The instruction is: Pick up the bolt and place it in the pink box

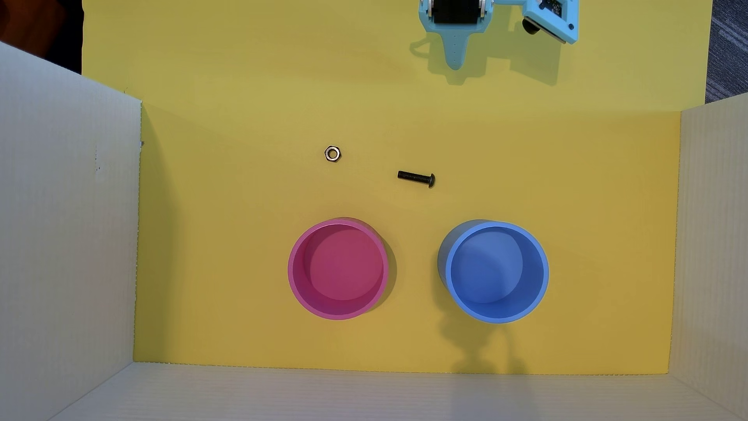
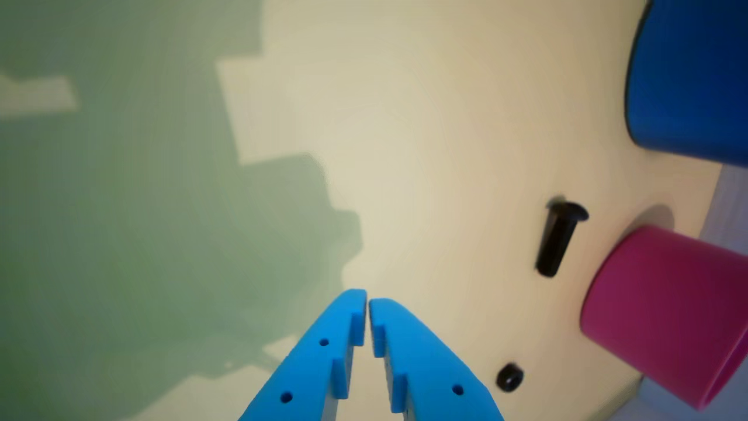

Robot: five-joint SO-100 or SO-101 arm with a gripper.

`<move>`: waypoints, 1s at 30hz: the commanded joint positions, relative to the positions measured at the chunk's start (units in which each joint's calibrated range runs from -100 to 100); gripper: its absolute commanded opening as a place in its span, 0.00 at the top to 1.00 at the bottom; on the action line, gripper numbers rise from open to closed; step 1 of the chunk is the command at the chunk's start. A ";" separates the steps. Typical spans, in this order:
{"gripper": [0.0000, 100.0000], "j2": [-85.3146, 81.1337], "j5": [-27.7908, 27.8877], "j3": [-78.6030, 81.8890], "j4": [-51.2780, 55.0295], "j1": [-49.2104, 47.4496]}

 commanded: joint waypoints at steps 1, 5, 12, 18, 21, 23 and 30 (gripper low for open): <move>0.99 0.32 0.10 -0.39 0.21 0.65; 0.99 0.57 0.67 -3.82 -3.14 3.23; 0.98 4.70 1.09 -22.28 -3.14 7.79; 0.98 28.10 0.62 -34.49 -3.14 7.94; 0.98 39.55 0.57 -41.73 -3.74 8.45; 0.98 45.94 1.09 -46.34 -4.00 8.75; 0.98 57.14 1.51 -54.48 -6.23 9.56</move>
